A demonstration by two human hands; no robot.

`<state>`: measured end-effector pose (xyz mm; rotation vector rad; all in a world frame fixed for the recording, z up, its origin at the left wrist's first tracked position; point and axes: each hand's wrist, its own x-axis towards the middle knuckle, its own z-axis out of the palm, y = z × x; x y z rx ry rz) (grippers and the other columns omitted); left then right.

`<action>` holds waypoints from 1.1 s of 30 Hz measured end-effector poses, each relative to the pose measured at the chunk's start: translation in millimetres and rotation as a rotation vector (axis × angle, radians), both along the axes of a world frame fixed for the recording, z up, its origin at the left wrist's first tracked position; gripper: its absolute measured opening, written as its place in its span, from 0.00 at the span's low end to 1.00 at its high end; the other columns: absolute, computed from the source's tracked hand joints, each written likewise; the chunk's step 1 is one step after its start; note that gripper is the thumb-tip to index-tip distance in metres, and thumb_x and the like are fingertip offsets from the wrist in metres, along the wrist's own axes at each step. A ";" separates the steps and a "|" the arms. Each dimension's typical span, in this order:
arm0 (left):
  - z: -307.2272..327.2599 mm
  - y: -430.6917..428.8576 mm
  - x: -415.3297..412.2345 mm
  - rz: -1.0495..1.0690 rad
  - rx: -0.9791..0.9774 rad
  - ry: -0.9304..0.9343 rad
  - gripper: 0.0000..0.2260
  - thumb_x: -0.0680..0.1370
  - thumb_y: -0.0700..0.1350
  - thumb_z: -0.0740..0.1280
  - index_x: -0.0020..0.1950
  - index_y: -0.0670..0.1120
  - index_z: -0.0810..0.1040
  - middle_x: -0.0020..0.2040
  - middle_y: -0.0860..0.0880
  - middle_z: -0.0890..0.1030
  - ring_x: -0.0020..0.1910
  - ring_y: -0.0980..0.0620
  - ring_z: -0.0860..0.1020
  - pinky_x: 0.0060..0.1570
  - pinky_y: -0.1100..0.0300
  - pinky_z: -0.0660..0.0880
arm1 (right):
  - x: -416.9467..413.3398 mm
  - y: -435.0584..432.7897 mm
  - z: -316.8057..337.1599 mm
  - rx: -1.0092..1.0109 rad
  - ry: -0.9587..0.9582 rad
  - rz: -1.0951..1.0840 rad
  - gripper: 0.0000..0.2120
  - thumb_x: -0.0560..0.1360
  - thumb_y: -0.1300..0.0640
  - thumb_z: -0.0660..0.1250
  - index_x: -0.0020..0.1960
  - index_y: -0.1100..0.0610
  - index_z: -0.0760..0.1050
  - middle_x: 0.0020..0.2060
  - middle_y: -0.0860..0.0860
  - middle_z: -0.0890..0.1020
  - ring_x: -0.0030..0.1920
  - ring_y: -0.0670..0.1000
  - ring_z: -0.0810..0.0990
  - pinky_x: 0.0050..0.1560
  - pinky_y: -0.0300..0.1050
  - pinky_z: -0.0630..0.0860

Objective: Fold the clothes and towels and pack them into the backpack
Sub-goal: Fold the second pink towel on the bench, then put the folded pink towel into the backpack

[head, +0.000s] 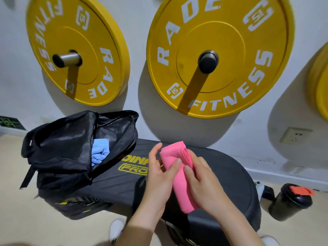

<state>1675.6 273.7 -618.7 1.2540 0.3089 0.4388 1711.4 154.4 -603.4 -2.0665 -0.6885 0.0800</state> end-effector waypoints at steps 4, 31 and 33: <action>29.1 16.4 -5.6 -0.026 0.335 -0.101 0.18 0.66 0.49 0.75 0.55 0.50 0.81 0.50 0.50 0.84 0.49 0.54 0.81 0.52 0.58 0.77 | -6.1 -7.8 16.5 0.048 -0.075 0.045 0.22 0.82 0.56 0.56 0.74 0.42 0.61 0.57 0.42 0.74 0.59 0.35 0.70 0.55 0.24 0.64; 73.3 133.3 -72.6 -0.034 1.082 0.319 0.23 0.76 0.65 0.44 0.41 0.47 0.63 0.35 0.50 0.71 0.39 0.48 0.73 0.47 0.46 0.72 | -35.3 87.2 55.3 -0.294 -0.112 0.378 0.16 0.77 0.35 0.55 0.41 0.47 0.65 0.36 0.45 0.77 0.39 0.50 0.76 0.42 0.51 0.72; 62.4 152.7 -60.6 -0.076 1.072 0.392 0.22 0.77 0.65 0.44 0.41 0.48 0.63 0.36 0.49 0.71 0.40 0.48 0.73 0.47 0.46 0.72 | -22.2 103.6 48.1 -0.255 -0.041 0.421 0.16 0.79 0.41 0.56 0.42 0.52 0.68 0.34 0.46 0.76 0.37 0.49 0.74 0.42 0.50 0.72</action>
